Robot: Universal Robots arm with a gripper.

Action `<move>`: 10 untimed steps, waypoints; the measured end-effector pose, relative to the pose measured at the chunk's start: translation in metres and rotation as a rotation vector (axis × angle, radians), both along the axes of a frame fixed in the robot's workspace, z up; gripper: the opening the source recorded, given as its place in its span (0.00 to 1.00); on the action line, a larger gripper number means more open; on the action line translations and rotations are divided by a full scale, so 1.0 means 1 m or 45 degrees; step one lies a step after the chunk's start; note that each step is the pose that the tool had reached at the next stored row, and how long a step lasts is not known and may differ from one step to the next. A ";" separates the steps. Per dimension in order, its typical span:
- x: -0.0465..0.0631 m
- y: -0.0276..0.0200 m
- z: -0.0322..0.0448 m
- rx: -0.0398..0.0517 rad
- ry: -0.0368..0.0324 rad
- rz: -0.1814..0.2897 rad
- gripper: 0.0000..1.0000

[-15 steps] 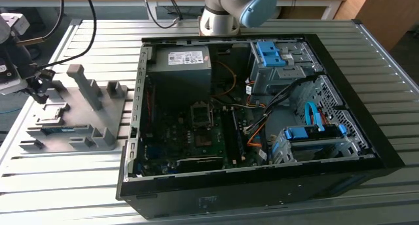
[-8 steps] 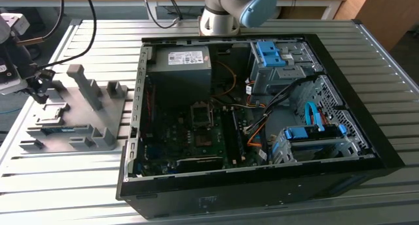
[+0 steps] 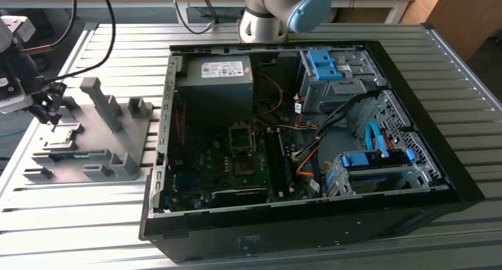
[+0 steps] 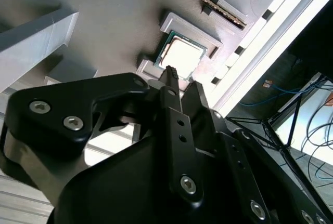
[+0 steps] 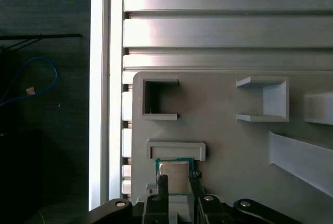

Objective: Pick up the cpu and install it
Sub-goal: 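Pick up the cpu and move it towards the insertion slot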

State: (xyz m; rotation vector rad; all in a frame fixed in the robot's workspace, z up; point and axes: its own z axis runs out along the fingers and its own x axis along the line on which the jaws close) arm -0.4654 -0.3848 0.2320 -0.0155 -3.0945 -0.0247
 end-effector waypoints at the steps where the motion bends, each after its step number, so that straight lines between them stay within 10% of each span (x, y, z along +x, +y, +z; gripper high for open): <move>1: 0.000 0.0000 0.0000 0.000 0.0000 0.000 0.29; 10: 0.000 0.0000 0.0000 0.000 0.0000 0.000 0.58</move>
